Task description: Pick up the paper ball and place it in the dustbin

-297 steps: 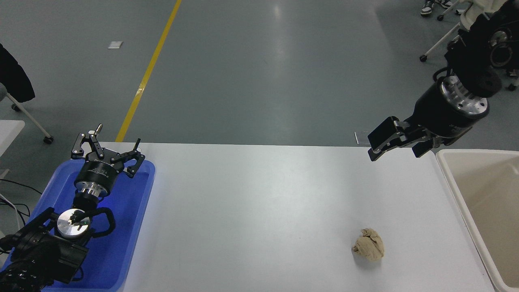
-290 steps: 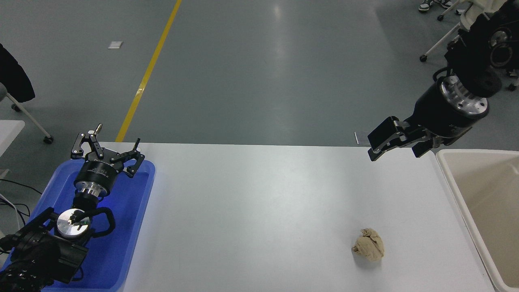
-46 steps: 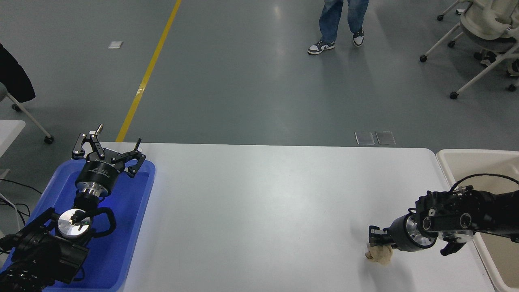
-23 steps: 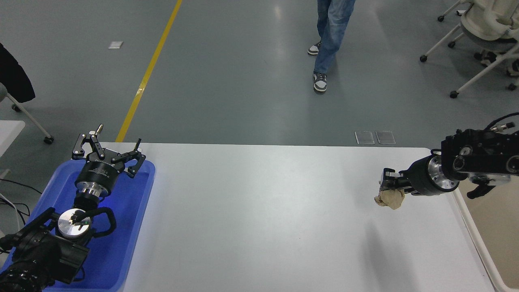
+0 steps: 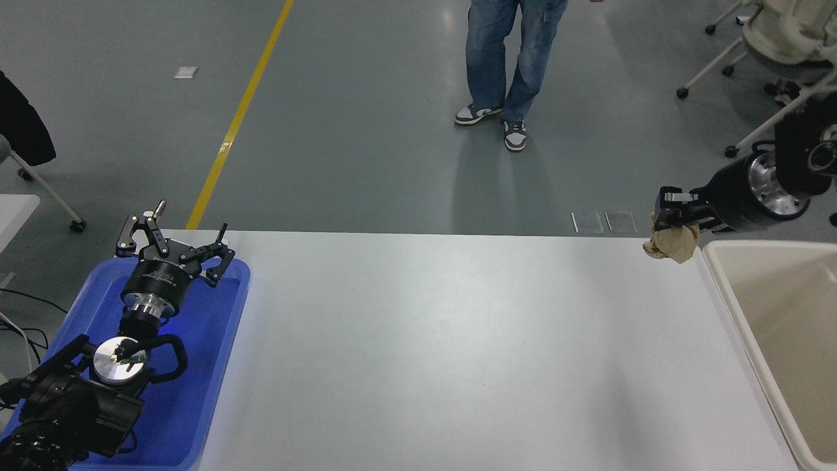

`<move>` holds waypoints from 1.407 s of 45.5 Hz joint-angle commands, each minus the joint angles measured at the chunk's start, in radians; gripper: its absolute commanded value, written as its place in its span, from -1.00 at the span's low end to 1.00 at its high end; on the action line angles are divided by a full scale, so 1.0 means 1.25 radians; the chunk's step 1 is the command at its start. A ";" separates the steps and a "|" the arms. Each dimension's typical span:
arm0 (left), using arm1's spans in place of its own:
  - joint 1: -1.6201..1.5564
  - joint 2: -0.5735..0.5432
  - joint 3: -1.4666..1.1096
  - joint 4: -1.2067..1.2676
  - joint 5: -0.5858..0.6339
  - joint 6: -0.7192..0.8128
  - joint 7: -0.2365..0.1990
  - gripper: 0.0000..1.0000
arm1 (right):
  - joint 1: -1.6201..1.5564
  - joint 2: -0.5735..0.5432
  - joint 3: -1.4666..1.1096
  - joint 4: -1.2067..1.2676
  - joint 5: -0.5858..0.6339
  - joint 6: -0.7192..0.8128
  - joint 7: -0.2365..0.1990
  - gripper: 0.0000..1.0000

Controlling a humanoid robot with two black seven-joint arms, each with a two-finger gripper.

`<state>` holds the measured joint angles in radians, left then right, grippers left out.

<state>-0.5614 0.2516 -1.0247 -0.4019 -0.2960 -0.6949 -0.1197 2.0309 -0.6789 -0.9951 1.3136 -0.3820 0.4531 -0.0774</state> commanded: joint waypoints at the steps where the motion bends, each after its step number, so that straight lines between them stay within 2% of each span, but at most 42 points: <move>1: 0.000 0.000 0.000 0.000 0.000 0.000 0.000 1.00 | 0.042 -0.005 -0.013 0.003 -0.001 0.019 -0.002 -1.00; 9: 0.000 0.000 0.000 0.000 0.000 0.000 0.000 1.00 | 0.023 -0.015 -0.015 -0.031 -0.010 0.007 -0.002 -1.00; 23: 0.000 0.000 0.000 0.000 0.000 0.000 0.000 1.00 | -0.169 -0.134 0.047 -0.237 0.002 0.002 -0.002 -1.00; 30: 0.000 0.000 0.000 0.000 0.000 0.000 0.000 1.00 | -0.360 -0.189 0.192 -0.385 0.002 0.000 -0.002 -1.00; 35: 0.000 0.000 0.000 0.000 0.000 0.000 0.000 1.00 | -0.513 -0.198 0.326 -0.485 0.002 -0.040 -0.002 -1.00; 51: 0.000 0.000 0.000 0.000 0.000 0.000 -0.001 1.00 | -0.921 -0.129 0.727 -0.648 0.002 -0.278 -0.001 -1.00; 64: 0.000 0.000 0.000 0.000 0.000 0.000 0.000 1.00 | -1.037 -0.003 0.783 -0.786 0.002 -0.385 0.001 -1.00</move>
<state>-0.5614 0.2515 -1.0247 -0.4020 -0.2960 -0.6949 -0.1201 0.8931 -0.7934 -0.1201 0.4769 -0.3790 0.0873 -0.0771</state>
